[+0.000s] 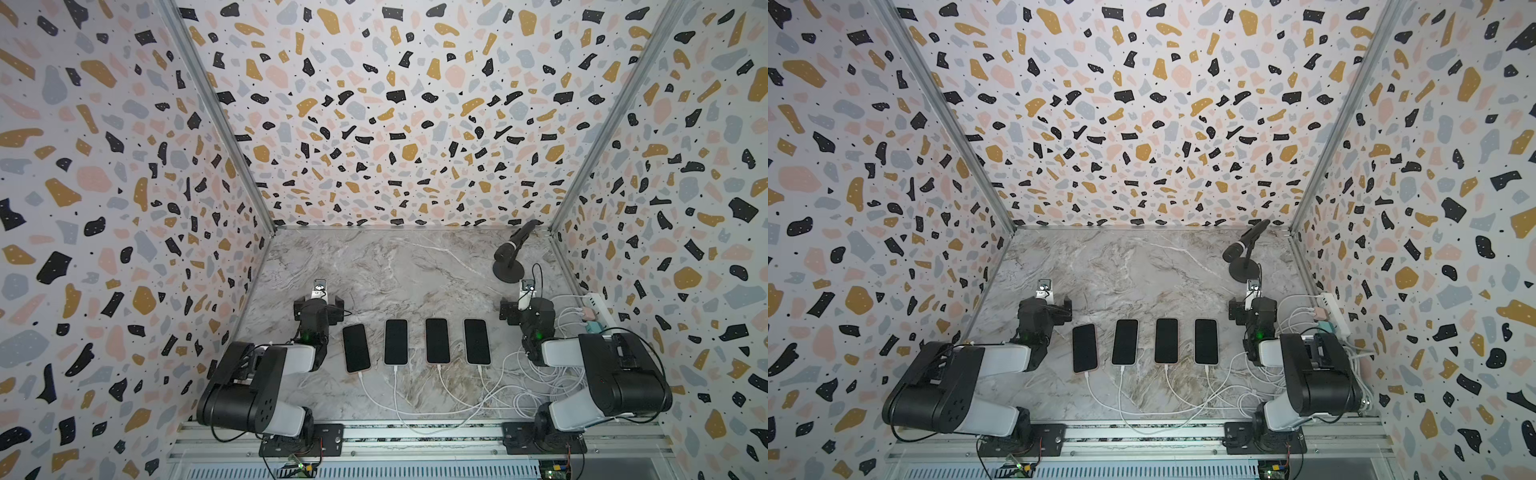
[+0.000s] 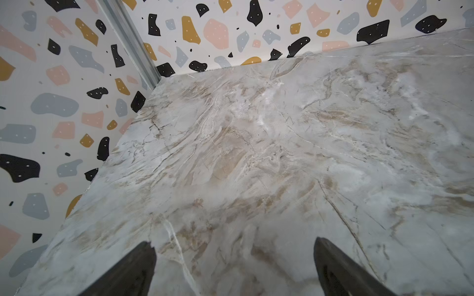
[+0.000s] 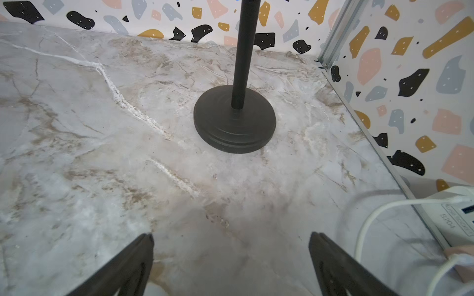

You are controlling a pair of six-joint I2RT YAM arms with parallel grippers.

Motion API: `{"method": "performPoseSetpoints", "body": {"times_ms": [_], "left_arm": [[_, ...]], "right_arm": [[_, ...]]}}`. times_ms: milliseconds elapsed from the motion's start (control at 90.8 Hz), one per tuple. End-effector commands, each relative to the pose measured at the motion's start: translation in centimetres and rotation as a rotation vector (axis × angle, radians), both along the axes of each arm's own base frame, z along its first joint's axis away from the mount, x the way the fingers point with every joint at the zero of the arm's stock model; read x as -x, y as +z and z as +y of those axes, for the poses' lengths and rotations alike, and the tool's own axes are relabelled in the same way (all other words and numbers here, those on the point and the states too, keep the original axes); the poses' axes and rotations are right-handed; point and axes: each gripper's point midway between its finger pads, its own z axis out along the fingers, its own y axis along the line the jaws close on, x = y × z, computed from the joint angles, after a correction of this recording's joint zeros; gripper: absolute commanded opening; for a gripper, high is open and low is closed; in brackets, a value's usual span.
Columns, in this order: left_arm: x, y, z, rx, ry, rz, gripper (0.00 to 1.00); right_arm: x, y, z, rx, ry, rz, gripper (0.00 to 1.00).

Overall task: Unplug the charging cable from the phone
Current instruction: Pick up the phone at the center of the board.

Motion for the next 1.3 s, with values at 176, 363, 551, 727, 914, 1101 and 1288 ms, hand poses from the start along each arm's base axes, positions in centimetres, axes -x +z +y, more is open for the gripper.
{"method": "performPoseSetpoints", "body": {"times_ms": [176, 363, 551, 727, 914, 1101, 1288], "left_arm": [[-1.0, 1.3, 0.3, 0.061, -0.031, -0.038, 1.0], [-1.0, 1.1, 0.2, 0.078, -0.048, -0.018, 1.0], [-0.9, 1.0, 0.3, 0.078, -0.047, -0.015, 1.0], [-1.3, 3.9, 2.1, 0.006, 0.116, 0.1, 1.0], [-0.1, 15.0, 1.5, 0.353, 0.239, -0.013, 0.9], [4.2, 12.7, -8.9, 0.584, 0.009, 0.238, 0.81], [10.8, 10.9, -12.5, 0.433, -0.141, 0.39, 0.81]], "right_arm": [[-0.8, 1.1, -0.1, 0.009, 0.0, -0.033, 1.0], [-0.8, 1.1, -0.1, 0.007, 0.0, -0.033, 1.0], [-0.8, 1.1, -0.1, 0.008, -0.001, -0.033, 1.0], [-0.2, 4.1, -2.1, 0.029, -0.129, -0.021, 1.0], [3.0, 17.2, -3.6, -0.202, -0.345, 0.03, 1.0], [6.9, 12.4, -1.5, -0.425, -0.425, 0.29, 0.89], [12.2, 6.9, 2.5, -0.226, -0.298, 0.494, 1.0]]}}
